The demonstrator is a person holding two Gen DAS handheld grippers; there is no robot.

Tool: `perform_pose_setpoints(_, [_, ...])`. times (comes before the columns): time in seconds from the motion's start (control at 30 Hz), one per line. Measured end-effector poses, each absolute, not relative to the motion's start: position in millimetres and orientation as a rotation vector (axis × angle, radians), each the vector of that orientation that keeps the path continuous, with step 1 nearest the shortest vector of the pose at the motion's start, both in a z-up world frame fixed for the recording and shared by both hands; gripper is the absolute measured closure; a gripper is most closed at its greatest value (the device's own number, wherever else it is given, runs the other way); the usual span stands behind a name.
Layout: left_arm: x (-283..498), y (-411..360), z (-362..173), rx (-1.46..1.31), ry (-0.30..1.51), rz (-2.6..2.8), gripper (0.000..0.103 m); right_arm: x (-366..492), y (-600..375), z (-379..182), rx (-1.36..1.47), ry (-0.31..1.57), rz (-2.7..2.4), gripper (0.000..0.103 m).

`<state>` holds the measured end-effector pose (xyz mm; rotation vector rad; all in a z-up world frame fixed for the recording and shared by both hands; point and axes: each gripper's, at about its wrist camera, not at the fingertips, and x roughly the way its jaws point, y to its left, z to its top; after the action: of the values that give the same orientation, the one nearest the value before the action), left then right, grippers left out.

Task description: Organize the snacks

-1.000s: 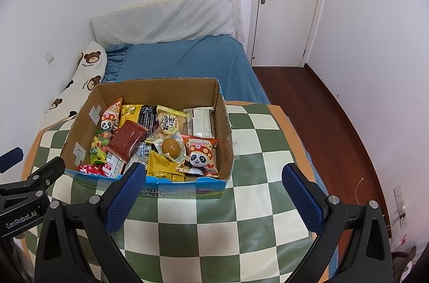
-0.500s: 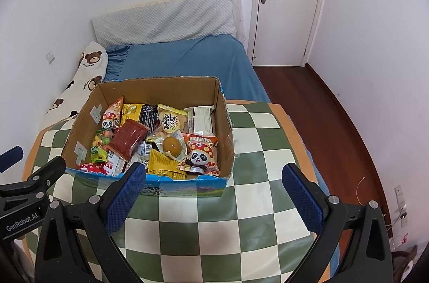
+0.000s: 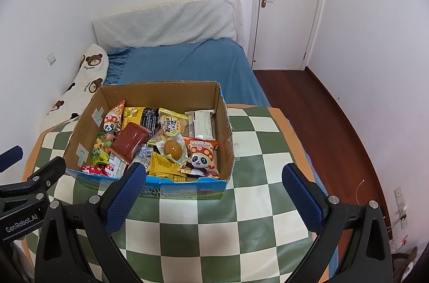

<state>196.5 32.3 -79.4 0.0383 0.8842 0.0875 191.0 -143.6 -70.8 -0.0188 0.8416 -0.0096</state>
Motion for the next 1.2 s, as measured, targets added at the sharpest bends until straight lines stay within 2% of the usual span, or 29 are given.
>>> perform_pose_setpoints(1.2, [195,28,-69,0.035,0.866,0.080,0.000,186,-147,-61,-0.015,0.815,-0.009,0.000])
